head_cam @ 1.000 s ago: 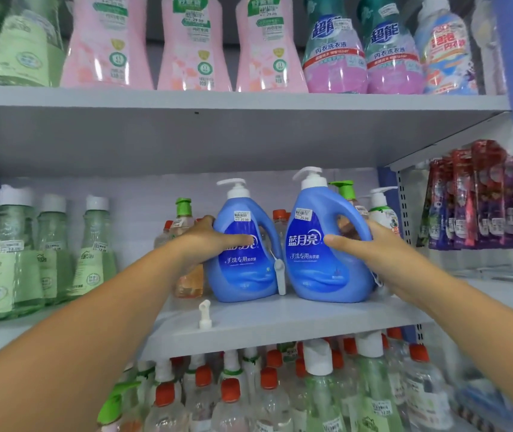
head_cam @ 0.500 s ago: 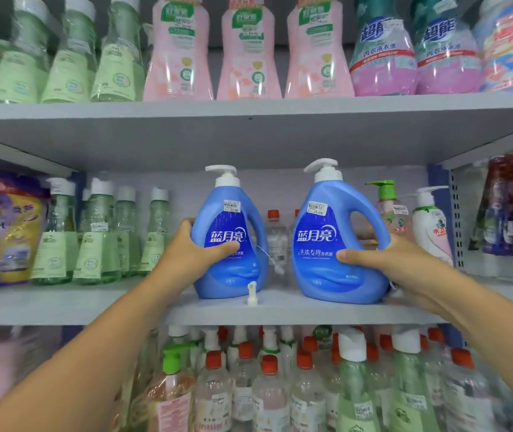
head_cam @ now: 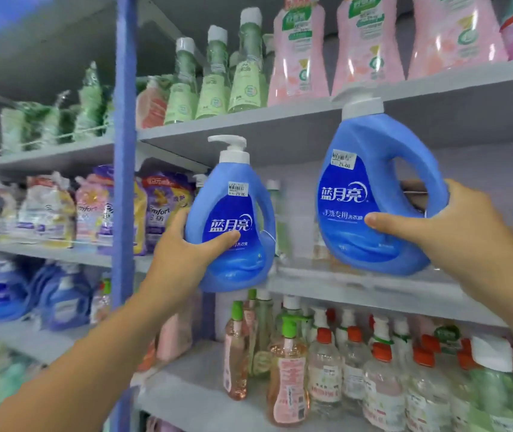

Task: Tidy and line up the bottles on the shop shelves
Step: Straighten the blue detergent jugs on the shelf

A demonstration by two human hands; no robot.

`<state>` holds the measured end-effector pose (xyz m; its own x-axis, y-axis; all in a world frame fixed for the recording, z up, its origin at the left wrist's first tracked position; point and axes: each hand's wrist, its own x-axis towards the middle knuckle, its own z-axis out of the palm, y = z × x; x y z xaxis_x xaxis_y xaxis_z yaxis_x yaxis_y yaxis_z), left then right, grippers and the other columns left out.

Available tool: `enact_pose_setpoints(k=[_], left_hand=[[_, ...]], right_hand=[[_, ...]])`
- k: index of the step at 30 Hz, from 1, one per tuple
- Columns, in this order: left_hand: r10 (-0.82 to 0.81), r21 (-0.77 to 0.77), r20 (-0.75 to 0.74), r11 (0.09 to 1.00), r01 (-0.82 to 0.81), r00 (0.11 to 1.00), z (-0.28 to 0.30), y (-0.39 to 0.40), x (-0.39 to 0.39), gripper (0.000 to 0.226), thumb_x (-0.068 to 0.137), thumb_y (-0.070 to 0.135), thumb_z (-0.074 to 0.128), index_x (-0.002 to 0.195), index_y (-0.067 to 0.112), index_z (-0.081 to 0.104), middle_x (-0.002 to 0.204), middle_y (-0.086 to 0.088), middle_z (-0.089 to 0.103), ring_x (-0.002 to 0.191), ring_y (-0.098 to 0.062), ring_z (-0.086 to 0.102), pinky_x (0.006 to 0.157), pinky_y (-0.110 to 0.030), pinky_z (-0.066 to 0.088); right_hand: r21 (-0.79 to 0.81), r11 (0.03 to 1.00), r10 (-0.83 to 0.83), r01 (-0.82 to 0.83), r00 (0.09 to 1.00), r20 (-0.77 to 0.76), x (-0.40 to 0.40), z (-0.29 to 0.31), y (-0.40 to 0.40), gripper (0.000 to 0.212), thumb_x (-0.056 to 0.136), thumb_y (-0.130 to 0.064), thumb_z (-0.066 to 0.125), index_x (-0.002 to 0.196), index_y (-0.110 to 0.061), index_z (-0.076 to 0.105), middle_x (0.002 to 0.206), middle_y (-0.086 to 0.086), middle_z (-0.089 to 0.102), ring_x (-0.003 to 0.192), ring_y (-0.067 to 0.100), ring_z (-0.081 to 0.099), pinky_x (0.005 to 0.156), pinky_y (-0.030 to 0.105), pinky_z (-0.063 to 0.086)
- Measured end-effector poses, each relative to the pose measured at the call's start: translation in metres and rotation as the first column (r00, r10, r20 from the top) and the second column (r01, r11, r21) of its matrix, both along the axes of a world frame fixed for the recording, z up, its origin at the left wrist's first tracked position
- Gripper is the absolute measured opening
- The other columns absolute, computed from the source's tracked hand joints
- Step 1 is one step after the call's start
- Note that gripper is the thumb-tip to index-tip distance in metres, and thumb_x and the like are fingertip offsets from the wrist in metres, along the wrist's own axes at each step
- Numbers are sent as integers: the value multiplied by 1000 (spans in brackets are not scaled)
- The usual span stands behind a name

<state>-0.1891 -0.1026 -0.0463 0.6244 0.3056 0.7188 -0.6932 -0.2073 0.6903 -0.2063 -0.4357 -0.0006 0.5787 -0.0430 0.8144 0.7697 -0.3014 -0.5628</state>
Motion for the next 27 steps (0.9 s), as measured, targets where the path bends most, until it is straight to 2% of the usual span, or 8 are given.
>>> enact_pose_setpoints(k=[2, 5, 10, 13, 15, 19, 23, 27], left_hand=[[56, -25, -2, 998, -56, 998, -6, 38, -21, 63, 58, 49, 97, 110, 36, 64, 100, 16, 77, 87, -6, 76, 63, -21, 61], [117, -78, -39, 990, -120, 992, -21, 104, -48, 61, 62, 41, 94, 114, 30, 65, 100, 13, 78, 87, -9, 77, 63, -22, 61], [268, -66, -72, 960, -273, 961, -67, 237, -94, 53, 64, 38, 93, 109, 34, 66, 100, 16, 77, 88, -7, 76, 69, -27, 61], [326, -51, -82, 942, -331, 942, -99, 327, -123, 61, 60, 43, 97, 111, 36, 65, 101, 16, 76, 88, -7, 75, 66, -23, 61], [360, -57, -90, 929, -365, 929, -121, 385, -140, 63, 59, 44, 98, 112, 39, 65, 103, 15, 76, 88, -7, 75, 64, -20, 61], [373, -64, -150, 921, -385, 916, -157, 478, -150, 50, 64, 39, 92, 106, 48, 65, 105, 12, 76, 88, -8, 76, 64, -23, 62], [379, -64, -201, 915, -398, 903, -178, 546, -132, 58, 55, 52, 97, 103, 51, 65, 103, 14, 75, 87, -7, 76, 62, -23, 62], [348, -97, -234, 921, -378, 908, -201, 598, -89, 59, 52, 59, 93, 103, 55, 64, 104, 17, 75, 87, -5, 75, 62, -22, 61]], right_hand=[[-12, 993, 113, -114, 993, -15, -7, -5, 41, 45, 60, -41, 93, 98, -37, 69, 92, -28, 74, 77, -4, 73, 52, 17, 55], [-54, 978, 197, -202, 977, -81, -10, -24, 115, 55, 58, -44, 92, 108, -32, 72, 101, -20, 77, 86, 2, 75, 67, 29, 59], [-21, 945, 319, -327, 933, -169, -12, -78, 252, 42, 63, -28, 93, 97, -34, 71, 93, -24, 76, 81, 0, 74, 62, 19, 59], [-3, 923, 374, -385, 899, -230, -14, -121, 336, 47, 64, -30, 93, 107, -32, 73, 99, -20, 77, 88, 3, 75, 68, 23, 61], [14, 915, 394, -404, 884, -253, -15, -153, 392, 55, 59, -36, 92, 110, -31, 73, 103, -19, 77, 92, 3, 75, 73, 26, 59], [107, 904, 425, -414, 845, -326, -8, -205, 494, 61, 47, -37, 92, 104, -32, 71, 98, -21, 77, 88, -2, 74, 64, 13, 57], [93, 918, 387, -384, 826, -410, 19, -232, 577, 55, 55, -29, 97, 103, -31, 72, 100, -19, 77, 92, 2, 74, 74, 27, 61], [71, 942, 327, -329, 845, -422, 58, -243, 640, 44, 64, -26, 96, 99, -34, 72, 95, -28, 75, 86, -7, 71, 63, 8, 53]])
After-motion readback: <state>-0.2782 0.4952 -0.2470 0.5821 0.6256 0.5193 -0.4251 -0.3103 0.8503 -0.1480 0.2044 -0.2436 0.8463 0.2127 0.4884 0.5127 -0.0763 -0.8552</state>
